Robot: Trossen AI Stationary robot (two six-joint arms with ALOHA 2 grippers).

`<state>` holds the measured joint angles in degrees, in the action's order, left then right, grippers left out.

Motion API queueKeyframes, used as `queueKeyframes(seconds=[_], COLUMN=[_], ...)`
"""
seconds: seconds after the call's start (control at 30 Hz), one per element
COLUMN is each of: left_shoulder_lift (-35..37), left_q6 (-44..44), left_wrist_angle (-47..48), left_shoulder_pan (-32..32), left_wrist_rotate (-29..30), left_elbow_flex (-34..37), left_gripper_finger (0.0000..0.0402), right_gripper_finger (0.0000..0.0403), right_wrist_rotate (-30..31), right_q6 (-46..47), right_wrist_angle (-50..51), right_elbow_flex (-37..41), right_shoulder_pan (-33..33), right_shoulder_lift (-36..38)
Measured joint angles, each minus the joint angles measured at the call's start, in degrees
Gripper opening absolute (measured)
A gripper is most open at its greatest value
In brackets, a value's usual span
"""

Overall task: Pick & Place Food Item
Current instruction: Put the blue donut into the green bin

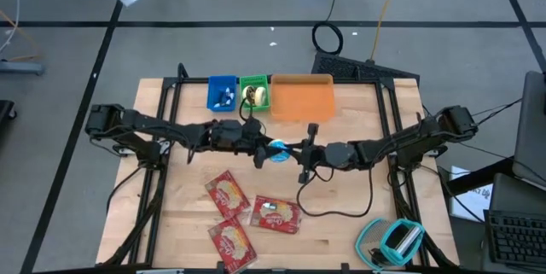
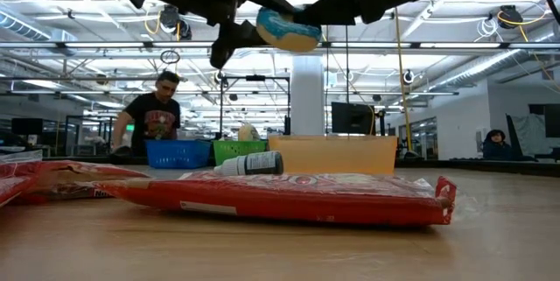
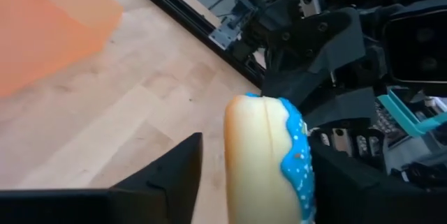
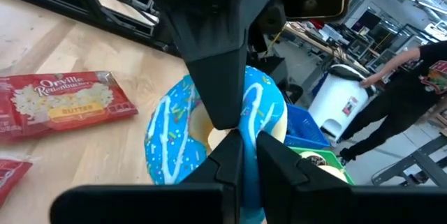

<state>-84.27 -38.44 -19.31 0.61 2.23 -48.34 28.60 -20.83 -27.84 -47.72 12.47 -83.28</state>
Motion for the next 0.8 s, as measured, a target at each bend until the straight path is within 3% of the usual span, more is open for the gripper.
queueKeyframes(seconds=[0.2,0.37,0.63,0.8], left_shoulder_lift=[0.1,2.8,7.2,7.7], left_q6=[1.7,7.0,12.0,26.3], left_wrist_angle=[-0.1,0.8,2.1,5.3], left_shoulder_pan=[-1.8,-5.9,-13.6,-19.4], left_wrist_rotate=[-2.2,-4.0,-3.3,-3.1], left_elbow_flex=[0.0,0.0,-0.1,-0.1], left_gripper_finger=[0.0093,0.0015,0.0055,0.0044], right_gripper_finger=[0.0024,0.0054,0.0141,0.0169], right_wrist_rotate=[0.3,0.9,-0.6,-0.5], right_q6=[0.0,2.8,6.3,3.6], right_wrist_angle=[0.3,-0.4,0.2,2.0], right_elbow_flex=[0.0,-0.1,0.1,0.1], right_shoulder_pan=[0.0,-0.2,0.0,-0.1], right_shoulder_lift=[0.0,0.1,0.1,0.0])
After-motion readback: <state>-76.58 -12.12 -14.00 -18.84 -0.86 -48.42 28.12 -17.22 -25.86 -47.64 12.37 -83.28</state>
